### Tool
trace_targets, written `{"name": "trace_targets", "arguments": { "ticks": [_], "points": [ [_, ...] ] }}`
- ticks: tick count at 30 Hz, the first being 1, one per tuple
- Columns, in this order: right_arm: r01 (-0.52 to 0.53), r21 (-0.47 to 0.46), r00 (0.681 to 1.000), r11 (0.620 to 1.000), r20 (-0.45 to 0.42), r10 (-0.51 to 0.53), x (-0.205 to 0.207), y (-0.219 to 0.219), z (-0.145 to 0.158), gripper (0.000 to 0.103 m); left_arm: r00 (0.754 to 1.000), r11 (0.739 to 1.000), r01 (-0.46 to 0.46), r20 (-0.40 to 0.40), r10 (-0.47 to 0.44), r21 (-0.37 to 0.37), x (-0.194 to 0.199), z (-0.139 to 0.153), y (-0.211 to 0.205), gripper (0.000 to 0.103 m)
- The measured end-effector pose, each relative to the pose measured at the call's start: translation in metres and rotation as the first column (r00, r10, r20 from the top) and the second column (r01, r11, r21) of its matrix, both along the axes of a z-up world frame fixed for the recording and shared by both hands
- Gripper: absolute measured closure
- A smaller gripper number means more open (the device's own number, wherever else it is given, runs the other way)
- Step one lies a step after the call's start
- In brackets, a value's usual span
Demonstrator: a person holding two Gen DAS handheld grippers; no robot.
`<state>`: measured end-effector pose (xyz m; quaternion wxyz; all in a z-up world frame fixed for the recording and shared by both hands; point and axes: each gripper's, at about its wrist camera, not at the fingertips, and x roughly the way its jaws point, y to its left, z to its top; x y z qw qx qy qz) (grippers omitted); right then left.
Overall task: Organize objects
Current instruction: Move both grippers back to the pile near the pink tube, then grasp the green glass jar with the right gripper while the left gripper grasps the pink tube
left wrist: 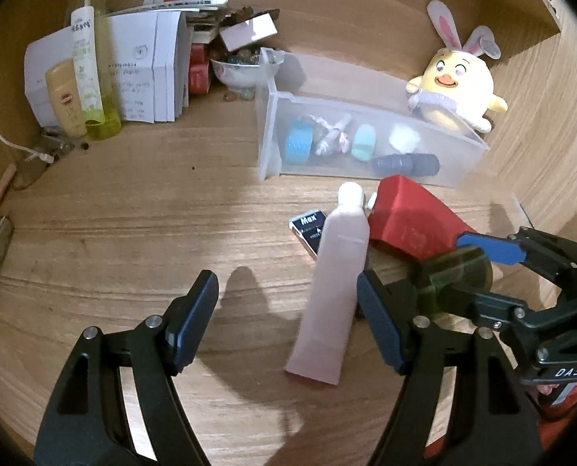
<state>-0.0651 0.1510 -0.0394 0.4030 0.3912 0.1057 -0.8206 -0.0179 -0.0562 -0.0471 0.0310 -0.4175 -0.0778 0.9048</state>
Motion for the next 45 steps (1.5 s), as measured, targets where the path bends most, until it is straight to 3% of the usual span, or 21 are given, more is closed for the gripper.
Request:
{"name": "trace_targets", "arguments": {
  "ticks": [9, 15, 21, 27, 33, 45],
  "points": [
    [-0.026, -0.013, 0.998, 1.0, 0.059, 0.027, 0.004, -0.002, -0.008, 0.047, 1.0, 1.0, 0.018, 0.007, -0.018, -0.021, -0.004, -0.003, 0.006, 0.03],
    [-0.032, -0.038, 0.998, 0.999, 0.058, 0.034, 0.008, 0.006, -0.007, 0.059, 0.999, 0.999, 0.036, 0.015, -0.035, -0.035, -0.011, -0.005, 0.009, 0.029],
    [0.016, -0.045, 0.999, 0.999, 0.043, -0.015, 0.012, 0.032, -0.002, 0.061, 0.998, 0.996, 0.061, 0.017, -0.06, -0.059, -0.019, -0.007, 0.016, 0.03],
    [0.082, -0.082, 0.996, 0.993, 0.028, -0.08, 0.007, 0.058, 0.012, 0.062, 0.994, 0.992, 0.107, 0.029, -0.105, -0.073, -0.022, -0.011, 0.028, 0.043],
    [0.119, -0.131, 0.993, 0.984, 0.004, -0.12, 0.003, 0.07, 0.027, 0.063, 0.992, 0.987, 0.13, 0.017, -0.129, -0.098, -0.022, -0.011, 0.035, 0.072],
    [0.144, -0.202, 0.988, 0.969, -0.02, -0.151, -0.007, 0.075, 0.048, 0.064, 0.996, 0.995, 0.082, -0.034, -0.084, -0.048, -0.01, 0.004, 0.024, 0.074]
  ]
}}
